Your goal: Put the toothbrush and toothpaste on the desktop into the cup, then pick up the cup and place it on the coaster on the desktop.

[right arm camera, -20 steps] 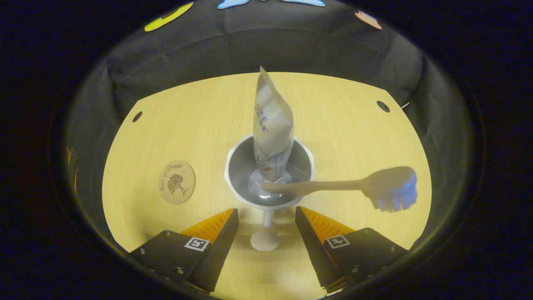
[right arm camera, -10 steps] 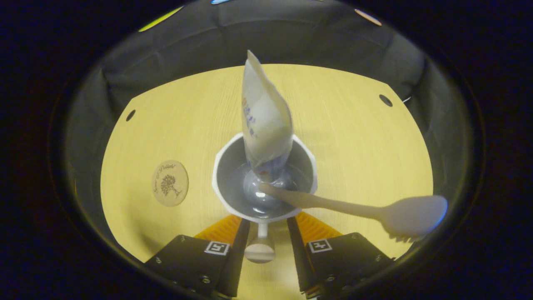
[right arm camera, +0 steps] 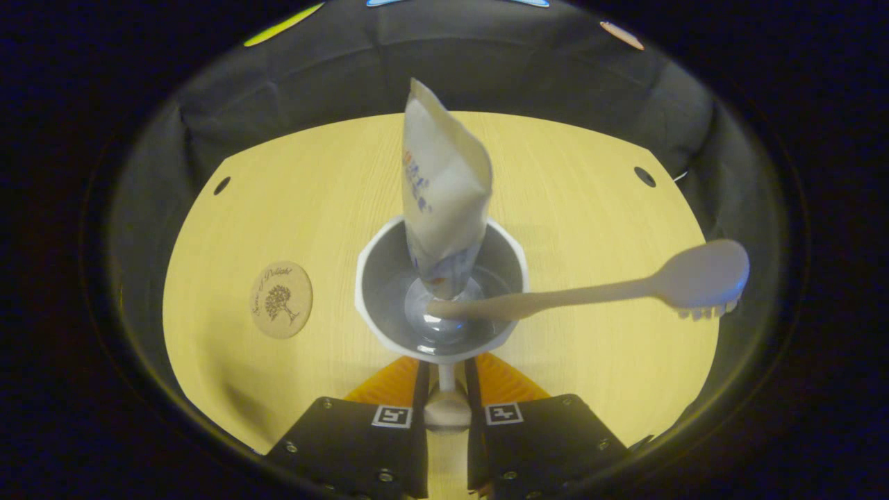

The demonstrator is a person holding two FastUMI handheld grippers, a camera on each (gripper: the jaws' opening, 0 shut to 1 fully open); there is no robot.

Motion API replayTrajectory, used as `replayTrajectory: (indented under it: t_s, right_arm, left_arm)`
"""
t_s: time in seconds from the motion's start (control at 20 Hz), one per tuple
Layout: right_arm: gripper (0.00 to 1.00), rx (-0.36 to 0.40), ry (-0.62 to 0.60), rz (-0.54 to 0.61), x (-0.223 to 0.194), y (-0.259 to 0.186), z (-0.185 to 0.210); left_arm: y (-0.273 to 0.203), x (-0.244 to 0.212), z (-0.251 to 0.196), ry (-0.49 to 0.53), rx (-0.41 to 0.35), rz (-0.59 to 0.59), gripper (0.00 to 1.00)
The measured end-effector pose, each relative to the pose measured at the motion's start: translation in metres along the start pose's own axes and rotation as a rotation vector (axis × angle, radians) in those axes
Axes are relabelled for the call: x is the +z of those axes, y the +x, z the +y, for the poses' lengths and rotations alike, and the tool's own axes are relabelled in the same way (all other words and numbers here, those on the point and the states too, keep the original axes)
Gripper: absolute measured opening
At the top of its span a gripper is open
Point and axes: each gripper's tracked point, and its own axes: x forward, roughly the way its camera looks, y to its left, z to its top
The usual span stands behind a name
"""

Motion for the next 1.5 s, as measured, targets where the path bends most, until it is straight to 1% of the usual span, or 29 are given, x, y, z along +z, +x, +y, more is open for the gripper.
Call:
replayTrajectory:
  t_s: [0.25, 0.65, 0.95, 1.05, 1.1, 1.15, 1.2, 1.35, 1.4, 1.5]
  right_arm:
    - [0.23, 0.001, -0.037, -0.020, 0.000, -0.009, 0.005]
    - [0.23, 0.077, -0.112, -0.030, 0.005, -0.019, 0.038]
    - [0.23, 0.117, -0.186, -0.025, 0.008, -0.018, 0.059]
    - [0.23, 0.125, -0.204, -0.018, 0.006, -0.015, 0.065]
    - [0.27, 0.129, -0.213, -0.016, 0.006, -0.014, 0.068]
    - [0.23, 0.131, -0.221, -0.014, 0.005, -0.012, 0.071]
    - [0.27, 0.132, -0.230, -0.013, 0.006, -0.013, 0.072]
    - [0.27, 0.133, -0.253, -0.008, 0.008, -0.017, 0.074]
    - [0.23, 0.135, -0.260, -0.004, 0.010, -0.018, 0.073]
    - [0.23, 0.133, -0.280, 0.001, 0.010, -0.019, 0.071]
  left_arm:
    - [-0.006, 0.002, 0.004, -0.002, 0.008, 0.002, 0.89]
    - [-0.029, 0.016, 0.023, 0.010, 0.029, -0.020, 0.90]
    - [-0.045, 0.026, 0.051, 0.006, 0.072, -0.038, 0.90]
    - [-0.048, 0.027, 0.059, 0.007, 0.084, -0.040, 0.91]
    - [-0.051, 0.028, 0.062, 0.006, 0.086, -0.042, 0.90]
    - [-0.051, 0.028, 0.064, 0.007, 0.091, -0.042, 0.90]
    - [-0.051, 0.028, 0.067, 0.006, 0.094, -0.042, 0.90]
    - [-0.054, 0.028, 0.072, -0.005, 0.099, -0.042, 0.90]
    - [-0.055, 0.029, 0.074, -0.007, 0.101, -0.042, 0.90]
    - [-0.057, 0.027, 0.079, -0.008, 0.104, -0.042, 0.90]
